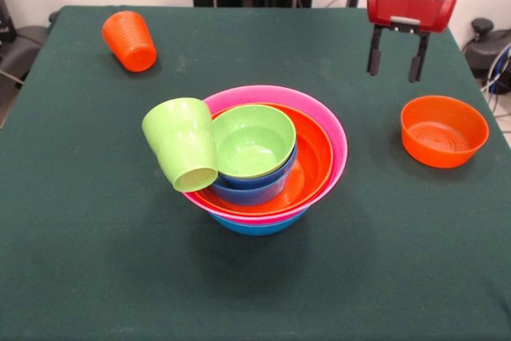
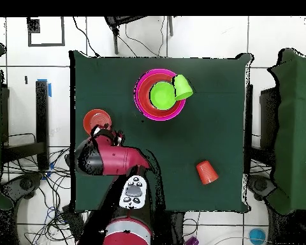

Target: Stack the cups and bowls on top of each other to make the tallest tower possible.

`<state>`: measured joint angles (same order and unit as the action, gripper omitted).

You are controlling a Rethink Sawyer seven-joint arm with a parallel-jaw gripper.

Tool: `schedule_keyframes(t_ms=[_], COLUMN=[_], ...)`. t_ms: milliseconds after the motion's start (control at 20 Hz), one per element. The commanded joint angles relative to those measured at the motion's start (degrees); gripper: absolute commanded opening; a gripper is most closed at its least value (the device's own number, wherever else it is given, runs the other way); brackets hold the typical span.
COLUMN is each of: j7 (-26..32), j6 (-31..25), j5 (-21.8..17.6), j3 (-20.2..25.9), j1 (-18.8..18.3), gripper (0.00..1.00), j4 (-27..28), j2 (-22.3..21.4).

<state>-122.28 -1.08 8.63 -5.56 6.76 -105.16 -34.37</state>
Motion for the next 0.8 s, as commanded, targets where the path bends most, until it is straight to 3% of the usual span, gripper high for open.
schedule_keyframes(t_ms=[50,450,800], j7=[-8.7,-9.0,-7.8], j6=[-2.8,4.2,6.7], j5=[2.8,2.2,0.7], j3=[3.8,5.7,6.3], j1=[2.8,1.1,-0.2], gripper=[1.0,1.0,1.0], j4=[3.1,4.4,6.2], j2=[6.1,11.2,14.7])
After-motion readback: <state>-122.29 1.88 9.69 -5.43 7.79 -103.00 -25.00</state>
